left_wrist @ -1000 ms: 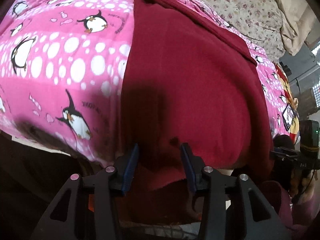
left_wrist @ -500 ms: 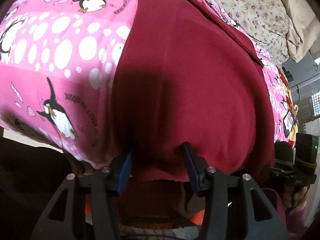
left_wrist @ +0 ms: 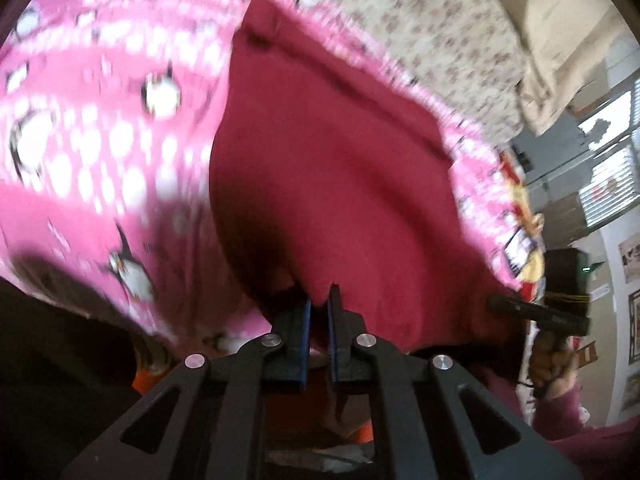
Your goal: Fold small clothes
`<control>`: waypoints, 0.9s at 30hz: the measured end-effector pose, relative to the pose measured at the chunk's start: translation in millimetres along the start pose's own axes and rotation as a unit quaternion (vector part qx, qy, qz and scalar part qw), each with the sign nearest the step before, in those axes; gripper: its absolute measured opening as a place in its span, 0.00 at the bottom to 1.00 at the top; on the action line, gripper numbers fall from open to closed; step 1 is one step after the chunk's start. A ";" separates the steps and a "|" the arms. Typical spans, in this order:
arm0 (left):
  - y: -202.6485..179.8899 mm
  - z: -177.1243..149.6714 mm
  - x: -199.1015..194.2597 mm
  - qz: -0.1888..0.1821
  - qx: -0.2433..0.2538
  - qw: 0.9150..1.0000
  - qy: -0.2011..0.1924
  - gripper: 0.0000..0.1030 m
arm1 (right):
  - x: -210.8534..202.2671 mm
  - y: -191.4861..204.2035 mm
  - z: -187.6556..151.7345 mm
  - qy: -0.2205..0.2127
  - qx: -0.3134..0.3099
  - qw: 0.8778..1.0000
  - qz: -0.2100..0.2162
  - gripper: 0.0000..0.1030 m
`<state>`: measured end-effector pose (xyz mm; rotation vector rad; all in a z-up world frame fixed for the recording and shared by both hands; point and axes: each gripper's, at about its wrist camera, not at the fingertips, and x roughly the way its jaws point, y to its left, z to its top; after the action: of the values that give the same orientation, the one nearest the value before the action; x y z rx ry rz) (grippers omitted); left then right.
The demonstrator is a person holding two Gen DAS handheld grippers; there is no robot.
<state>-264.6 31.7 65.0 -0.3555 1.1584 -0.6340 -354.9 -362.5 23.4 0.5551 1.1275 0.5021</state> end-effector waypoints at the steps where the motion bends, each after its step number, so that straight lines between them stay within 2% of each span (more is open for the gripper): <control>1: -2.1 8.5 -9.9 -0.010 -0.001 1.000 -0.016 0.00 | -9.6 -1.3 8.0 -0.020 0.007 1.000 0.017 0.16; 4: -6.2 36.9 -29.0 -0.034 -0.003 0.998 -0.054 0.00 | -29.6 -3.9 28.7 -0.064 0.015 0.997 0.042 0.16; 7: -11.6 68.4 -33.2 -0.039 0.001 0.997 -0.074 0.00 | -42.6 -1.2 60.3 -0.098 0.013 0.994 0.048 0.16; 13: -23.7 151.3 -14.6 -0.035 0.019 0.992 -0.120 0.00 | -57.8 -2.8 139.9 -0.157 0.006 0.988 0.014 0.13; 15: -23.4 184.6 1.5 -0.023 0.016 0.991 -0.132 0.00 | -57.0 -13.0 172.2 -0.172 0.017 0.985 -0.009 0.13; 22: -5.9 262.7 65.7 0.002 0.010 0.992 -0.127 0.00 | -28.5 -53.0 248.8 -0.193 0.063 0.978 -0.048 0.12; 27: 17.6 289.2 110.0 0.008 -0.012 0.995 -0.096 0.00 | 9.5 -96.8 286.5 -0.186 0.111 0.974 -0.067 0.13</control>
<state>36.2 -40.9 82.3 -0.4176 0.9840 -0.5594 -75.2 -475.4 47.3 0.7288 0.8580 0.1450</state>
